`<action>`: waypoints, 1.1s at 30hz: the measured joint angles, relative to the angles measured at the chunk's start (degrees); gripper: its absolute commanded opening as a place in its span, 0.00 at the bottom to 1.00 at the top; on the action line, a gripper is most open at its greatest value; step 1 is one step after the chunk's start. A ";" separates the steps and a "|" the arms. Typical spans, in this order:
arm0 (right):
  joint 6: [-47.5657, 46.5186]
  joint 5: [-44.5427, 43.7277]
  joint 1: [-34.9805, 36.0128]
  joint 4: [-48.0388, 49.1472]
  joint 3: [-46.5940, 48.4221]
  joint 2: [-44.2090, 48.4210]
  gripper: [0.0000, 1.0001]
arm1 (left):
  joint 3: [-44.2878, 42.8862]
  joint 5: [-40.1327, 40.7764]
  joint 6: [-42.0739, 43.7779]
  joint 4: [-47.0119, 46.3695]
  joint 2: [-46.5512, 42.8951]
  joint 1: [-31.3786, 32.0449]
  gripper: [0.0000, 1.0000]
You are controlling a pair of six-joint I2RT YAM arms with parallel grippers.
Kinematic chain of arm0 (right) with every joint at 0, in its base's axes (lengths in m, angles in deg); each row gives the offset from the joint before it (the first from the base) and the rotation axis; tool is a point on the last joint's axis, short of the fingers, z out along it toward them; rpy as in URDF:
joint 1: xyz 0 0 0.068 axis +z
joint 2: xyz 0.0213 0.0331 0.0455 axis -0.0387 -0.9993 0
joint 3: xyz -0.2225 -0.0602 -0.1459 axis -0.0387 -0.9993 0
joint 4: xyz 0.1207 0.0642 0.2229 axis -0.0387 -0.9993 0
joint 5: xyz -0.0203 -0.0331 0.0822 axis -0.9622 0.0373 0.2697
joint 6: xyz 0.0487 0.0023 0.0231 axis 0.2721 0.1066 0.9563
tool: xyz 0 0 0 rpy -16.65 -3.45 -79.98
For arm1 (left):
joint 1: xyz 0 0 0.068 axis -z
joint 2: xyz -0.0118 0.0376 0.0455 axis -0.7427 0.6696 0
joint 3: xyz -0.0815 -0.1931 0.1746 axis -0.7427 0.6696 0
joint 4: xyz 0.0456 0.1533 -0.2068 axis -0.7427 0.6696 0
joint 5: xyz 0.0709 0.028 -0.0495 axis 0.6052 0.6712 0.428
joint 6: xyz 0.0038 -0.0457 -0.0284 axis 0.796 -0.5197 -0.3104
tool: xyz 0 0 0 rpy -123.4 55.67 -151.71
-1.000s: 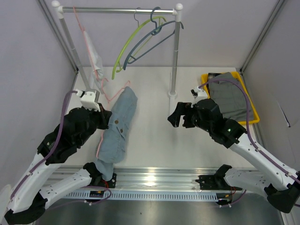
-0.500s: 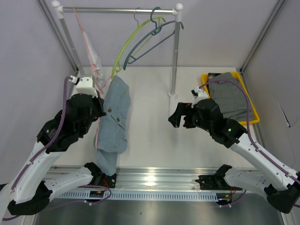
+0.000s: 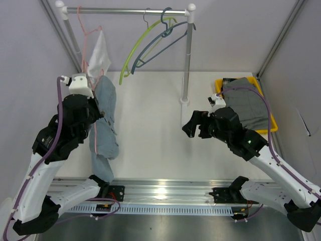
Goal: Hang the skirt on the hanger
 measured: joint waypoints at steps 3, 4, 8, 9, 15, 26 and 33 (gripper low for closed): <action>0.00 0.00 -0.04 -0.11 -0.11 0.02 0.93 | 0.00 -2.64 0.61 -0.44 0.09 -0.11 0.00; 0.00 -0.02 -0.09 -0.13 -0.15 0.07 0.93 | 0.00 -3.54 0.72 -0.81 0.17 -0.13 0.00; 0.00 0.00 -0.13 -0.28 -0.28 0.13 0.93 | -1.42 -6.10 0.92 -2.01 2.21 -0.68 0.00; 0.00 -0.02 -0.15 -0.44 -0.33 0.22 0.93 | -2.10 -6.67 1.01 -2.23 2.89 -1.20 0.00; -0.02 -0.20 -0.17 -1.95 -0.37 1.55 0.93 | -5.44 -13.57 2.89 -6.45 9.35 -9.88 0.00; -0.94 -1.68 -1.14 -5.03 -0.42 5.49 0.95 | -10.91 -35.41 6.43 -12.87 19.08 -27.08 0.00; -1.01 -2.01 -1.51 -5.73 -1.25 5.99 0.94 | -16.04 -46.14 7.61 -14.80 21.35 -31.85 0.00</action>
